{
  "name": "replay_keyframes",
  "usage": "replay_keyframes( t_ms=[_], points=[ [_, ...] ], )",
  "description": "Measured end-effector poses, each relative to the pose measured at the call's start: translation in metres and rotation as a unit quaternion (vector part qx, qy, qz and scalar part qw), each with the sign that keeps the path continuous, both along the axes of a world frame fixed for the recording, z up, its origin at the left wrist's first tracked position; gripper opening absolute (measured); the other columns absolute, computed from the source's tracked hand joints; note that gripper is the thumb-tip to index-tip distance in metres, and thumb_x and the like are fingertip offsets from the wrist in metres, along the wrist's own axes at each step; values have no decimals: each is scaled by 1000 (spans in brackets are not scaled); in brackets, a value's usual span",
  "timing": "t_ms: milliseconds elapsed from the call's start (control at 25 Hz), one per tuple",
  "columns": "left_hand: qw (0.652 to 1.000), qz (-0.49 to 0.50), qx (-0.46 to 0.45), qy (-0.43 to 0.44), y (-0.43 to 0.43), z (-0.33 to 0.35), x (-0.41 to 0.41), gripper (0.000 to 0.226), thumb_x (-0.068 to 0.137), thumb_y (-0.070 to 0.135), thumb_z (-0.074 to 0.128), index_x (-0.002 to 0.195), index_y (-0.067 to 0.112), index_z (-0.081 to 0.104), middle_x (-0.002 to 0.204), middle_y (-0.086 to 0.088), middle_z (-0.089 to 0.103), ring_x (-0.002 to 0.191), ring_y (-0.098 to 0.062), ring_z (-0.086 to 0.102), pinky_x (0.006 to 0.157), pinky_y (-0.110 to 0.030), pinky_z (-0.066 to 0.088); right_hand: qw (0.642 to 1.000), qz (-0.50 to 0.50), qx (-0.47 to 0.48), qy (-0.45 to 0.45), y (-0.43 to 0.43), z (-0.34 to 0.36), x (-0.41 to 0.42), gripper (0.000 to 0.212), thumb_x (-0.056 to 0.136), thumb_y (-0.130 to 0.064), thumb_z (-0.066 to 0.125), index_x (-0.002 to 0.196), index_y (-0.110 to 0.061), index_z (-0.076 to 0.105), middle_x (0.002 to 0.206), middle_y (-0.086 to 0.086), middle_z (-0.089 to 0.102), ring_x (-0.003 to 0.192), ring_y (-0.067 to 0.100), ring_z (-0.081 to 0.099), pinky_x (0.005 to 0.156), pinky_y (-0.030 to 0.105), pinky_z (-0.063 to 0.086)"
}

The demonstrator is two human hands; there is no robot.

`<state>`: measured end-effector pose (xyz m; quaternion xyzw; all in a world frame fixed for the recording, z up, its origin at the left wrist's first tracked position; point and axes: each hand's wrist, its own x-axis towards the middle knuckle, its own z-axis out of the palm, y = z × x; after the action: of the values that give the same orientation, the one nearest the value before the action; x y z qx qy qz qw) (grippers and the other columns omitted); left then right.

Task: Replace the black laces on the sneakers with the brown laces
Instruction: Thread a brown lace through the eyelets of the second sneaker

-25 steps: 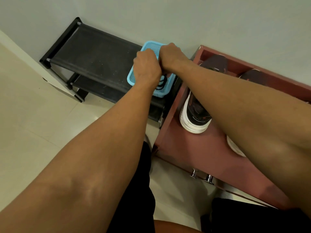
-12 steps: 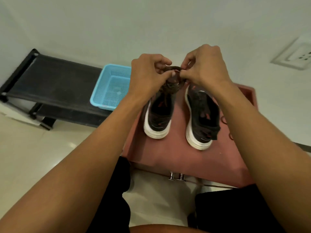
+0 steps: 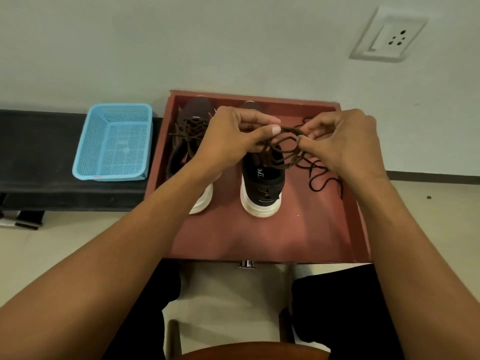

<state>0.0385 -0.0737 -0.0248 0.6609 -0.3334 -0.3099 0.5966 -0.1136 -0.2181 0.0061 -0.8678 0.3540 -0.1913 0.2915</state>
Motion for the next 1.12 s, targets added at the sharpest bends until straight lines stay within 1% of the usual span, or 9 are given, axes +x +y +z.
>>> replay_keyframes(
  t_ms=[80,200,520,680,760,840,1000,1080,1120],
  points=[
    [1000,-11,12,11,-4,-5,0,22,97,11,73,118,3,76,97,-10,81,94,-19,79,79,-25,62,1000,7,25,6,-8,-7,-5,12,79,-20,87,86,-27,81,73,-7,74,64,7,73,67,22,63],
    [999,-15,32,3,-8,-15,1,22,99,10,70,119,6,76,97,-7,81,96,-17,78,84,-30,64,997,25,70,17,-19,-11,-10,12,82,-15,87,89,-22,80,74,-4,75,58,2,72,57,11,56],
    [999,12,37,11,-8,-27,-2,21,100,10,68,120,6,75,103,-7,81,101,-18,78,88,-36,64,990,64,88,88,-42,-13,-4,13,81,-20,87,91,-27,81,76,-9,74,60,-1,70,67,15,58],
    [999,32,19,2,-9,-25,1,20,100,12,68,118,7,75,102,-6,81,99,-20,78,87,-36,64,979,52,123,154,-64,-20,-16,15,83,-19,86,93,-28,80,82,-2,75,74,19,75,84,40,64],
    [999,39,10,-4,-10,-24,0,18,101,12,68,116,7,76,100,-7,80,98,-21,78,85,-38,64,969,48,139,201,-72,-27,-20,14,84,-18,85,94,-27,78,80,4,76,71,27,76,81,43,65],
    [998,54,0,-12,-10,-23,0,17,101,12,67,115,5,75,99,-8,80,96,-22,78,83,-38,64,950,58,129,278,-76,-31,-21,12,87,-17,83,93,-26,77,76,6,75,65,25,73,71,35,61],
    [997,74,-23,-16,-8,-19,-1,17,102,11,65,115,2,74,99,-12,79,95,-25,78,78,-34,64,871,140,158,443,-65,-28,-19,19,89,-1,74,89,-20,79,74,4,71,61,17,65,52,22,52],
    [998,60,-20,-20,-8,-18,-3,18,102,11,66,116,2,74,99,-11,79,96,-24,78,77,-33,64,854,164,175,461,-61,-25,-20,20,87,-3,77,97,-20,79,85,3,75,65,16,67,54,23,55],
    [998,52,-18,-21,-8,-18,-4,18,102,12,67,116,3,73,99,-10,79,96,-24,78,77,-34,64,868,174,154,438,-63,-23,-21,23,86,-7,80,99,-25,78,88,-2,77,70,15,70,58,26,58]
  ],
)
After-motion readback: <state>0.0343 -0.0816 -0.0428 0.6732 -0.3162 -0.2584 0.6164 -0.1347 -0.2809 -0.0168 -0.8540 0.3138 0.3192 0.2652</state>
